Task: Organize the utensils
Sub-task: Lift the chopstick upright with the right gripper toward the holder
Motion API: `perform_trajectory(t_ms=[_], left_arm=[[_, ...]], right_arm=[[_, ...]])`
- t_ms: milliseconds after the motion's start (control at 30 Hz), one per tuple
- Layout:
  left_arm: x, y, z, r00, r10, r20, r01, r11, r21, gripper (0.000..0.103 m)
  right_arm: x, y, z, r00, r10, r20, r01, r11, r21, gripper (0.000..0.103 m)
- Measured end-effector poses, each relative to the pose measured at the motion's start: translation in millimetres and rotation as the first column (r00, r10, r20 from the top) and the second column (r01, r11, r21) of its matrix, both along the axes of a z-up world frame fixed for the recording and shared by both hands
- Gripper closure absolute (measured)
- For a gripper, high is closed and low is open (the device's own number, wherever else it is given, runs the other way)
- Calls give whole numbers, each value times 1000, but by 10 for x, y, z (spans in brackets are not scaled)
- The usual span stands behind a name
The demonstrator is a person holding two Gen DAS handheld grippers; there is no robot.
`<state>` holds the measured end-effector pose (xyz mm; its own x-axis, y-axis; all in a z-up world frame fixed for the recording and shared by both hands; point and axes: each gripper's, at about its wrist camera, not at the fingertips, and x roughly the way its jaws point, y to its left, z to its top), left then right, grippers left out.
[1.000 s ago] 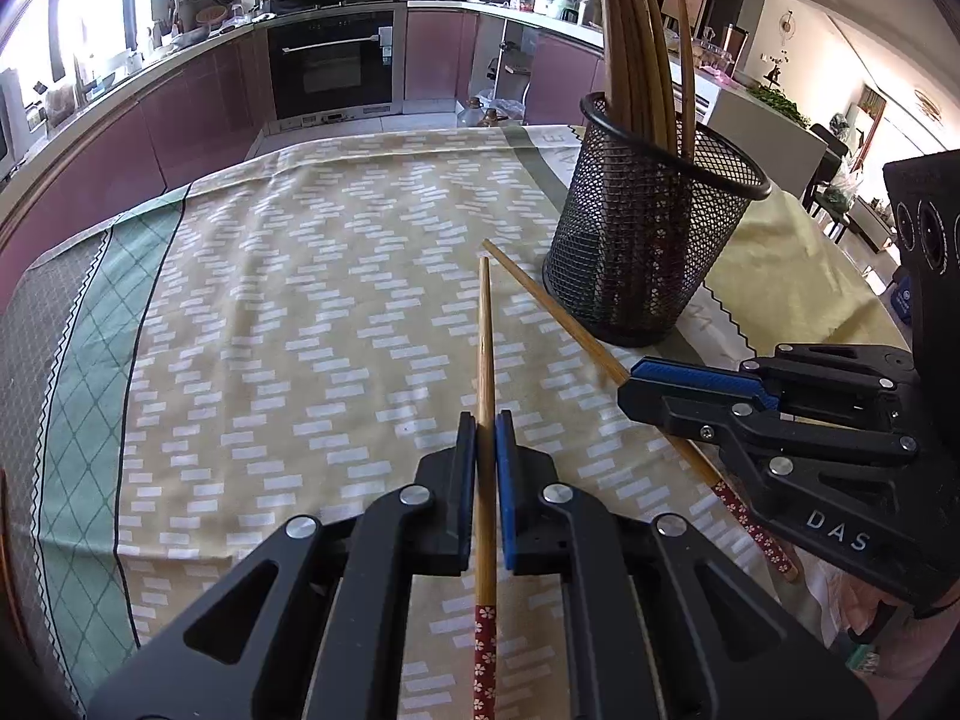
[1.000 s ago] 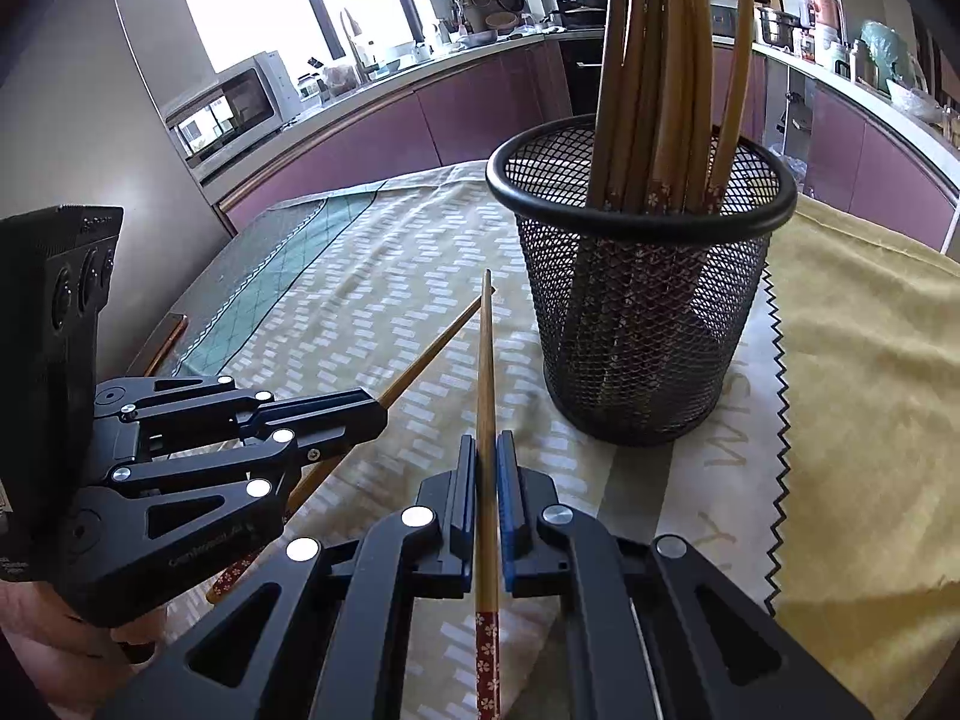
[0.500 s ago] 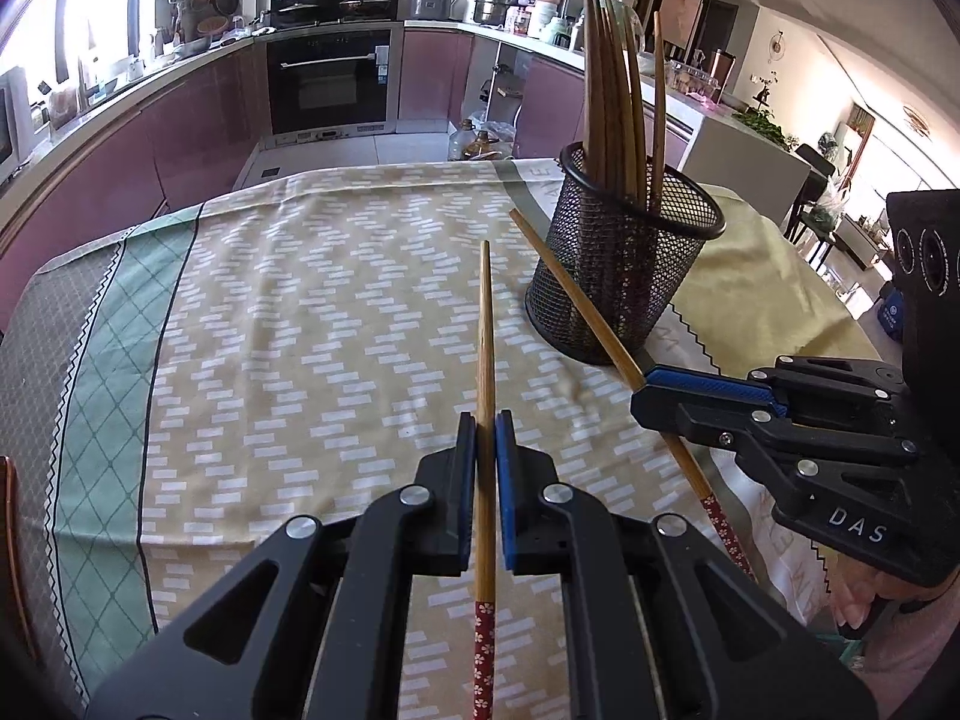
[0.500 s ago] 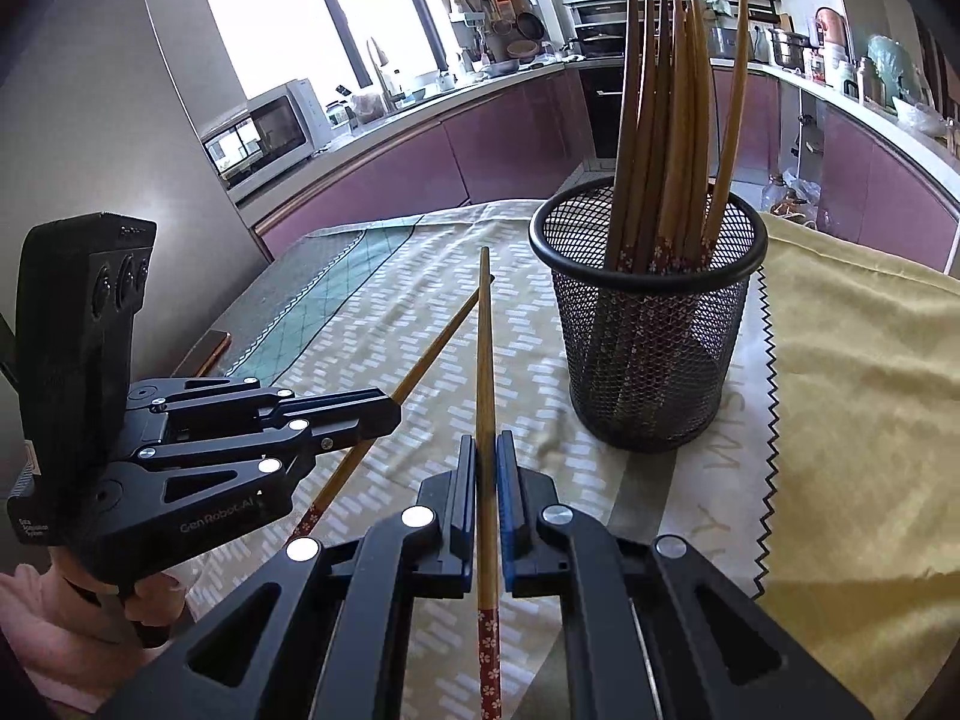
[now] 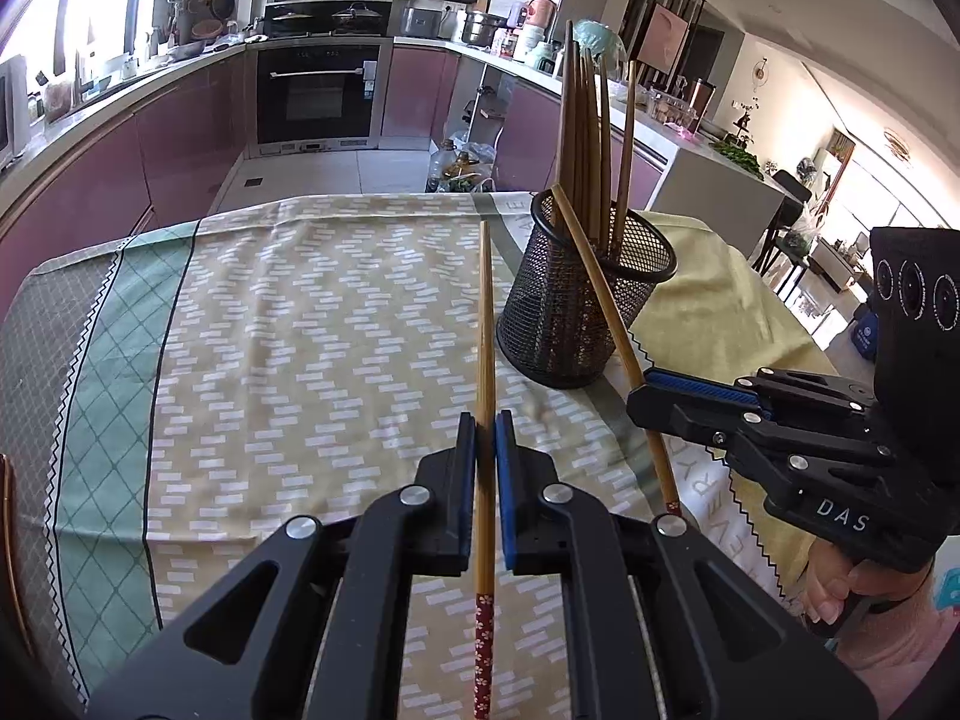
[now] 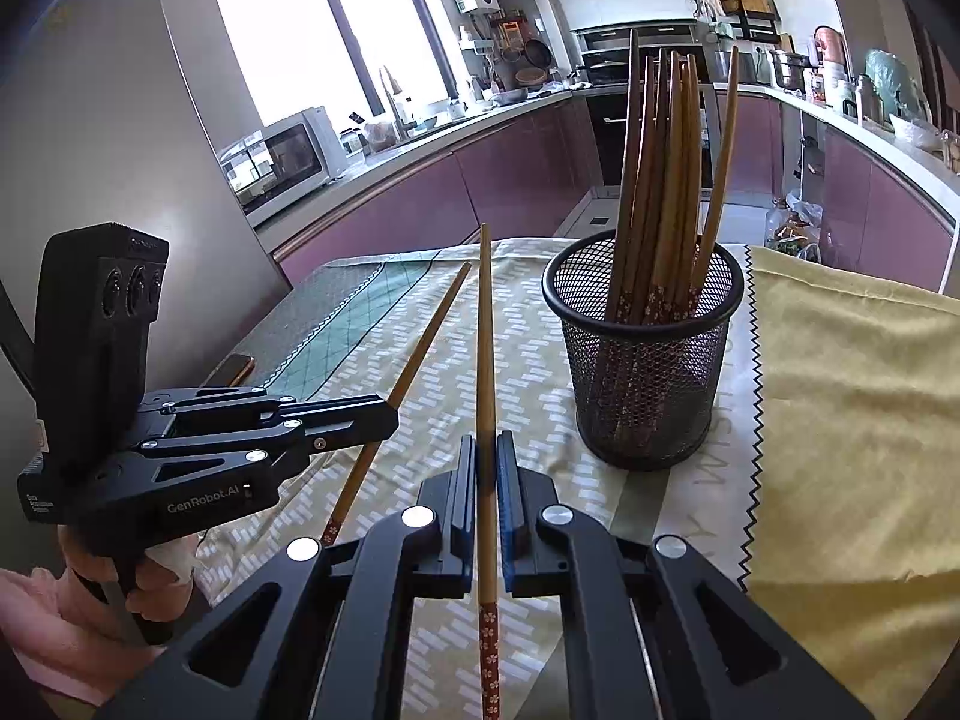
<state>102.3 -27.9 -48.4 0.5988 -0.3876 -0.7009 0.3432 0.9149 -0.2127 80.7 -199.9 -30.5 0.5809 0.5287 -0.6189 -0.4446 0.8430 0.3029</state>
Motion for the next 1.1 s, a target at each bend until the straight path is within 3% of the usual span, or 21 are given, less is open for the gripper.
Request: perform_trajectory(t_ms=[633,1100], left_arm=[[-175,16,290,998,-24,56,27,999,-43,96],[-188,24,349,997,-31,75,36,997,-63,96]], right_arm=[[-44,-54,164,999,0,52,-2,999,47,97],[-81,-146,222,997,-2,71,-3,997,72,97]])
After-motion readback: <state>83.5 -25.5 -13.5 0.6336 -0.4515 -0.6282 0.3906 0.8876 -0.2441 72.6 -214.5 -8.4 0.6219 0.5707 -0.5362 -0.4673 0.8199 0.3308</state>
